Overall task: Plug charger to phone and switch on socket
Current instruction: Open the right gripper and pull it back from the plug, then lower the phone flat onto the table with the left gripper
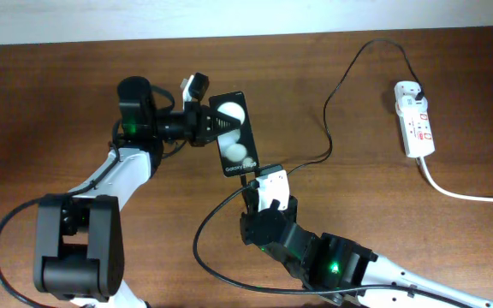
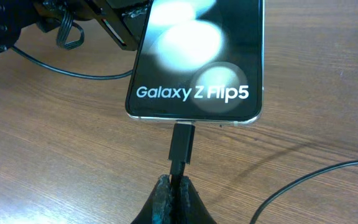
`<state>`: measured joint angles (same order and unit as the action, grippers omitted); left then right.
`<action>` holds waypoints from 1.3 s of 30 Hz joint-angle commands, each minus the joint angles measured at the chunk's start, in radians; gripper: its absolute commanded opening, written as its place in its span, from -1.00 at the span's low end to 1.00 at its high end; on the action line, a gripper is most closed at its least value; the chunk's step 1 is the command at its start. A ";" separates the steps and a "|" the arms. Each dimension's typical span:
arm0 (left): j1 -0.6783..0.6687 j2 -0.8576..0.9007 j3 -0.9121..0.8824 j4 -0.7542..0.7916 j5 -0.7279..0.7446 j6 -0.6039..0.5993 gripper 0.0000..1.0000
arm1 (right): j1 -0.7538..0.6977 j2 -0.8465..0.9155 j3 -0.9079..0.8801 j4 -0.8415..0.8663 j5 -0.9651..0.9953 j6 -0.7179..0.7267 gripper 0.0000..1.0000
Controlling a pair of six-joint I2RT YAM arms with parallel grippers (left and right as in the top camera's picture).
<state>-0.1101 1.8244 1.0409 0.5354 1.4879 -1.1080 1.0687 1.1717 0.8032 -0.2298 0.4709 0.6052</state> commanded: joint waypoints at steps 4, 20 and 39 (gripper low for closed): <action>-0.066 -0.026 0.000 -0.005 0.086 -0.030 -1.00 | -0.043 0.027 0.018 0.095 0.002 -0.026 -0.90; -0.339 0.003 0.352 -0.752 -0.819 0.568 -0.96 | -0.043 -0.933 0.042 -0.748 -0.003 -0.021 0.98; -0.194 0.405 0.418 -1.004 -0.832 0.811 -0.84 | -0.043 -0.933 0.042 -0.781 -0.007 -0.021 0.97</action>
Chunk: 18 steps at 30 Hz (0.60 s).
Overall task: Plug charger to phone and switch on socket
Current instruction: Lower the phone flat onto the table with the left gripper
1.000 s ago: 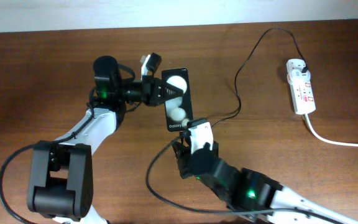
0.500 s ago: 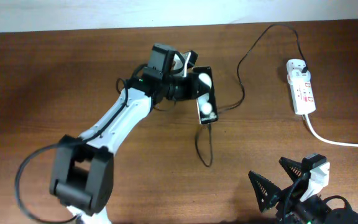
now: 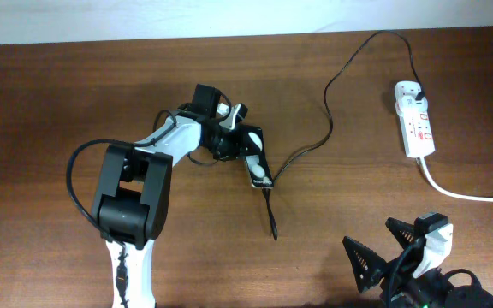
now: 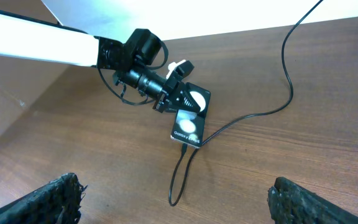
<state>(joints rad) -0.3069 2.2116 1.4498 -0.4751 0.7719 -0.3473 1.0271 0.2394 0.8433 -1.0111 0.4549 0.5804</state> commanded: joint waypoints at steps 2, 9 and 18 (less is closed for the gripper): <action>0.003 0.018 0.010 0.006 -0.126 0.084 -0.80 | -0.001 0.000 0.002 -0.001 0.010 0.004 0.97; 0.005 0.018 0.010 0.010 0.006 -0.086 0.34 | -0.001 0.000 -0.001 -0.004 0.009 0.004 0.97; 0.070 0.018 0.010 -0.155 -0.258 -0.036 0.98 | -0.001 0.000 -0.002 -0.049 0.002 0.030 0.98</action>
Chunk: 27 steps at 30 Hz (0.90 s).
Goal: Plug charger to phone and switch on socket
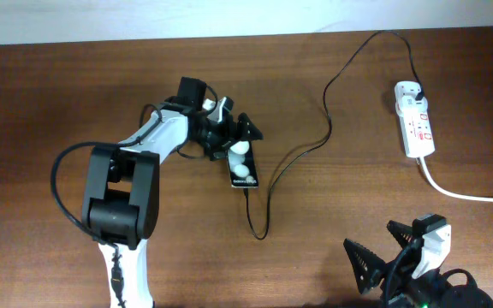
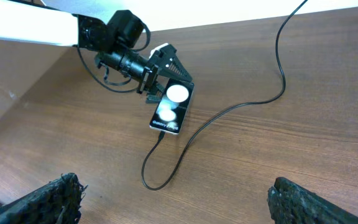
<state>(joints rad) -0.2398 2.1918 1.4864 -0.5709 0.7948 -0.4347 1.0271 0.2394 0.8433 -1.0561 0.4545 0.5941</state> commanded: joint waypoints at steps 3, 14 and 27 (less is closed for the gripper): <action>-0.041 0.037 -0.027 -0.063 -0.286 0.170 0.98 | -0.001 0.000 -0.002 -0.003 0.002 0.016 0.97; -0.098 0.037 -0.025 -0.082 -0.401 0.089 0.98 | -0.001 0.000 -0.002 -0.008 0.002 0.042 0.97; -0.096 -0.029 0.378 -0.678 -0.910 0.152 0.98 | -0.001 0.000 -0.003 -0.056 0.002 0.043 0.97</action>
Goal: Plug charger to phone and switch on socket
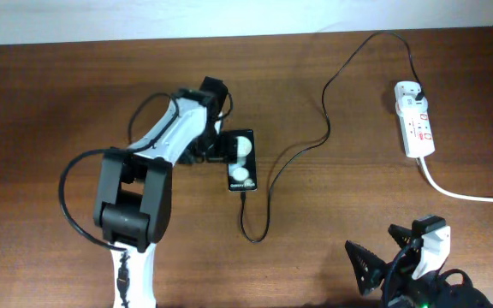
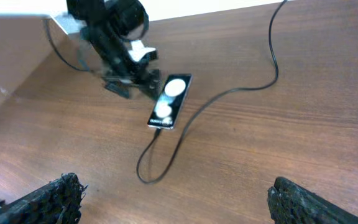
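Observation:
The black phone (image 1: 240, 161) lies flat, screen up, mid-table, also seen in the right wrist view (image 2: 169, 102). The black charger cable (image 1: 255, 233) runs from its lower end, loops toward the front, then goes right and back to the white socket strip (image 1: 416, 120). My left gripper (image 1: 215, 151) sits at the phone's upper left edge; its blurred fingers (image 2: 146, 86) look spread, off the phone. My right gripper (image 1: 394, 263) stands open at the front right with nothing between its fingers (image 2: 61, 200), far from phone and strip.
A white lead (image 1: 469, 195) leaves the strip toward the right edge. The left arm (image 1: 165, 137) arches over the table's left middle. The cable loop (image 2: 148, 168) lies between the phone and my right gripper. A pale wall borders the table's far edge.
The phone now lies straight instead of slanted. My left gripper, then with its fingers around the phone's top end, is now beside its left edge. The right gripper has not moved.
First my left gripper held the phone while my right gripper was shut on the charger plug at its port. Then the right gripper stood open at the front right, the cable staying in the phone. The left gripper then had the phone on the table, and now sits beside it.

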`<state>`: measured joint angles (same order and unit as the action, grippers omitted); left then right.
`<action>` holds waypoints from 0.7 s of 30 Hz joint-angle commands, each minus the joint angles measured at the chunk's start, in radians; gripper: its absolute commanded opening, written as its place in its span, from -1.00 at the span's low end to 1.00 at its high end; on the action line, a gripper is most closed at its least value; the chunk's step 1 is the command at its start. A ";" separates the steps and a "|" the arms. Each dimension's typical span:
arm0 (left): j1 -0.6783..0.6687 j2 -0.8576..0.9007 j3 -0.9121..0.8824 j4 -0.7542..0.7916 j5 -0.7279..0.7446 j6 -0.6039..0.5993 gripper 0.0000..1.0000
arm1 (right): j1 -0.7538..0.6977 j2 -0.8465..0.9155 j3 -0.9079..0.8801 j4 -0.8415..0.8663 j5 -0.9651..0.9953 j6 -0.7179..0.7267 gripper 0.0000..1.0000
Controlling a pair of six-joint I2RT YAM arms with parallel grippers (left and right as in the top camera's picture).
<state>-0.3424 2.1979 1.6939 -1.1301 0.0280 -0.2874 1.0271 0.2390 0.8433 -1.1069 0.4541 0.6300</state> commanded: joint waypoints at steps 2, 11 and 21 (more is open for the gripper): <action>0.007 -0.120 0.238 -0.226 -0.156 0.004 0.98 | -0.001 0.000 -0.003 -0.006 0.003 0.007 0.97; -0.003 -0.997 -0.092 -0.246 -0.215 -0.071 0.98 | -0.001 0.000 -0.082 -0.005 0.003 0.148 0.97; -0.002 -1.817 -0.702 -0.177 -0.355 -0.086 0.98 | -0.001 0.060 -0.194 0.108 0.160 0.418 0.02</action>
<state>-0.3420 0.3832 0.9962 -1.3048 -0.2291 -0.3607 1.0279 0.2447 0.6704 -0.9890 0.5072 1.0405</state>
